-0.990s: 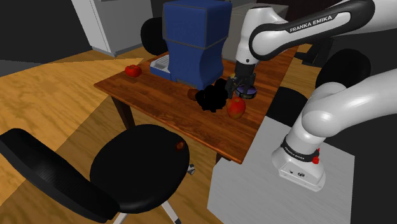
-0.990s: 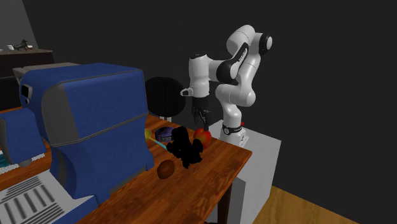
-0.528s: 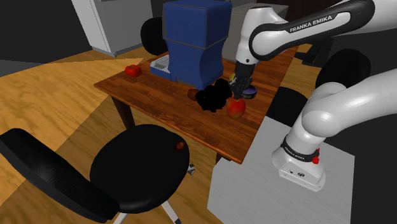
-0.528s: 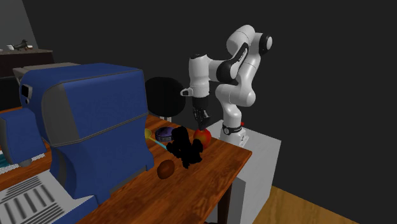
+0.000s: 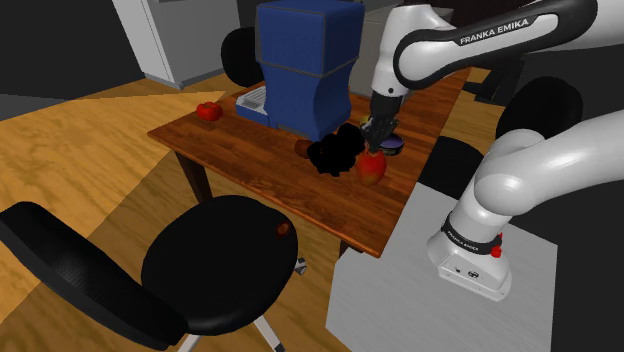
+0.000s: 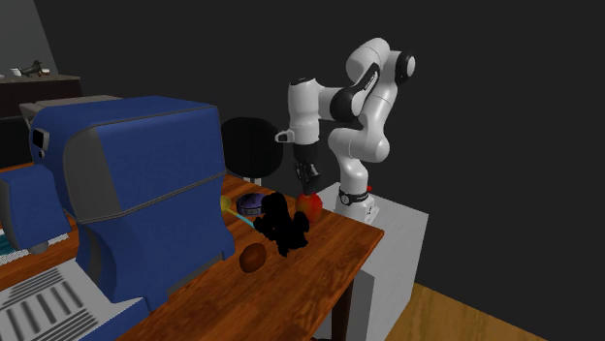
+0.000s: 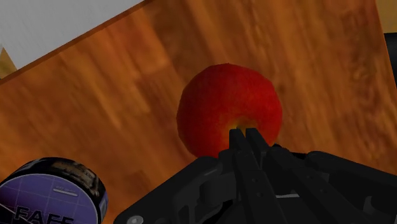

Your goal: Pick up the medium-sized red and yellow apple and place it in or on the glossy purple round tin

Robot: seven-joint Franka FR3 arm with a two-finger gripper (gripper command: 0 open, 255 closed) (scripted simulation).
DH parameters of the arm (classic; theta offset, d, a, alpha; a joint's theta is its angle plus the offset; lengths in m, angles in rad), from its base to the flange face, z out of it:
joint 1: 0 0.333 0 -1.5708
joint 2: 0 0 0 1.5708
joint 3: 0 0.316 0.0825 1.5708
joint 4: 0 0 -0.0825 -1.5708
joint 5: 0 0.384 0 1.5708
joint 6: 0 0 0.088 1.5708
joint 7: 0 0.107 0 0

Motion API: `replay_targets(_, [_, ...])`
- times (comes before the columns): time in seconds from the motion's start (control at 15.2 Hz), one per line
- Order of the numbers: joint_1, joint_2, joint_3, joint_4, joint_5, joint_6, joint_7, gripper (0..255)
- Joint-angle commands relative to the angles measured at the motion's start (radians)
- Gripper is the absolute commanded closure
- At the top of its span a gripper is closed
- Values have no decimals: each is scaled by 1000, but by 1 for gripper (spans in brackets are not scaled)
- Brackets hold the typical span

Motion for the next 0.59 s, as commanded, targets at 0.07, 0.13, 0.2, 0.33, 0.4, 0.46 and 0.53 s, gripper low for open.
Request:
replay_targets(0.07, [-1,-9,-1,32,-2,-42,2,255])
replay_targets(0.13, [-1,-14,-1,43,-3,-57,3,255])
replay_targets(0.2, [-2,-18,-1,55,-3,-73,4,255])
replay_targets(0.33, [-2,-25,-1,78,-5,-103,6,255])
replay_targets(0.4, [-2,-28,-1,90,-5,-118,7,255])
replay_targets(0.46, [-2,-31,-2,102,-6,-133,8,255])
replay_targets(0.53, [-3,-33,-2,114,-6,-147,9,255])
